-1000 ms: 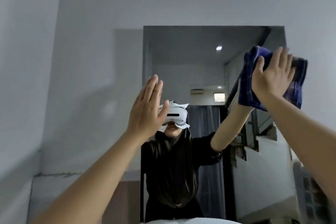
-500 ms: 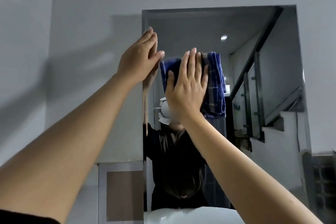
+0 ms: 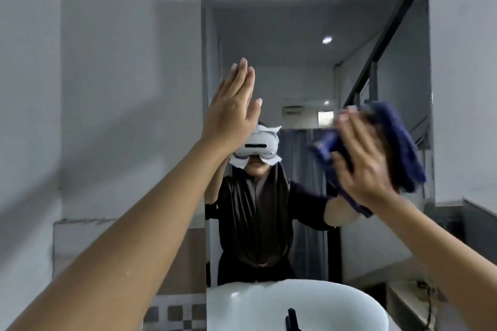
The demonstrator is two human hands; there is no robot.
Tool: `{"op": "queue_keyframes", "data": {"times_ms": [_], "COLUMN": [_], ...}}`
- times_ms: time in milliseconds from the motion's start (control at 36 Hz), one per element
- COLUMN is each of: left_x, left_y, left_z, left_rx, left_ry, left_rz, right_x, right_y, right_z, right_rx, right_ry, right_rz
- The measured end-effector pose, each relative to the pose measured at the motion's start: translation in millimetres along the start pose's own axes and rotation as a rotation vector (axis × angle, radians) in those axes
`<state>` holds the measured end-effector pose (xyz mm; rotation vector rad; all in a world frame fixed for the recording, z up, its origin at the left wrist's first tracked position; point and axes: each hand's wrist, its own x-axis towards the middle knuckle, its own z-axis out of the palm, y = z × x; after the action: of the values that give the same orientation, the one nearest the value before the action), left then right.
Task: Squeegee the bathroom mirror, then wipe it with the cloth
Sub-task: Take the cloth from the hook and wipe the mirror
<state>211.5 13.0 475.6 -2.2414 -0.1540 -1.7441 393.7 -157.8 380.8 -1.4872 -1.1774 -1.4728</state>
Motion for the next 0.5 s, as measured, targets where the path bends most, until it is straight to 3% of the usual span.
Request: {"op": "queue_keyframes", "data": {"times_ms": [111,194,333,500], "left_x": [-12,-18,-29,-49], "left_y": [-2,-2,-3,-2], "left_z": [3,1,-2,0], "left_rx": [0.028,0.031,0.03,-0.007], "left_ry": [-0.015,-0.043,-0.074,-0.073], "left_rz": [0.011,0.013,0.005,-0.033], "right_x": [-26,-36,-42,-68], "right_y": [16,-16,-115,-198], "right_z": [-14,0,46,84], "right_rx": [-0.1,-0.083,0.012,0.13], "right_ry": [0.164,0.245,0.213,-0.051], "right_rz": [0.71,0.898,0.738,0.097]}}
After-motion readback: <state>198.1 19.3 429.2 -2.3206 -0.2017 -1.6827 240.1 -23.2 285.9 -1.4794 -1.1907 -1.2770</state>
